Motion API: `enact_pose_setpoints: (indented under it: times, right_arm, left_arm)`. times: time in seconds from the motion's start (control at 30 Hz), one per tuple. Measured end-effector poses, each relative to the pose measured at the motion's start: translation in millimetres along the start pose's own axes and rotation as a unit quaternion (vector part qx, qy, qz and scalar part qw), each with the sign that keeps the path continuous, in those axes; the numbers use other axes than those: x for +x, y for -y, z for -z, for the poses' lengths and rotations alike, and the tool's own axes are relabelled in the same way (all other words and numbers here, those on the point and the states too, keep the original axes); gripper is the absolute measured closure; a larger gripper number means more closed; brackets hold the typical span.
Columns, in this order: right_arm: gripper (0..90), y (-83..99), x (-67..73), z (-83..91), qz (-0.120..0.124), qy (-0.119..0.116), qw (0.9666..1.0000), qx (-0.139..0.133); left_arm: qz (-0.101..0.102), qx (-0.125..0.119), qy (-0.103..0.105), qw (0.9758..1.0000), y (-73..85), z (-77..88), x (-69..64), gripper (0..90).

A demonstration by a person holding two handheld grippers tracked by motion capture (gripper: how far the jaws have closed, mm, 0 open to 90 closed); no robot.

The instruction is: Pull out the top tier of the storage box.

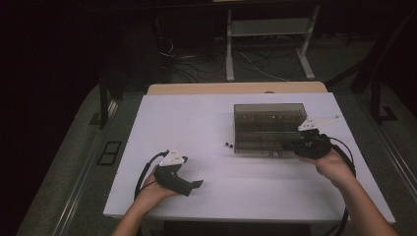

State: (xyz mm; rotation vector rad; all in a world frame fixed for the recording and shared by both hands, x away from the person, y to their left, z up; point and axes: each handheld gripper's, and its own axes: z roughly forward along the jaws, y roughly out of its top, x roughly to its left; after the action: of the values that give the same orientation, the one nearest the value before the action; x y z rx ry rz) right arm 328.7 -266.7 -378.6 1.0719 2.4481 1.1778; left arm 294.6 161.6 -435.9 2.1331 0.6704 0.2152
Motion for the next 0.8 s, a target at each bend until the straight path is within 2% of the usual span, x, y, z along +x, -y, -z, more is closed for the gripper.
enact_pose_setpoints:
  times: [0.8]
  right_arm:
    - [88.9, 3.4, 6.3, -0.2, 0.004, -0.005, 0.9999, 0.014]
  left_arm:
    - [0.004, -0.003, 0.002, 1.0, -0.2, -0.5, -0.2, 0.0]
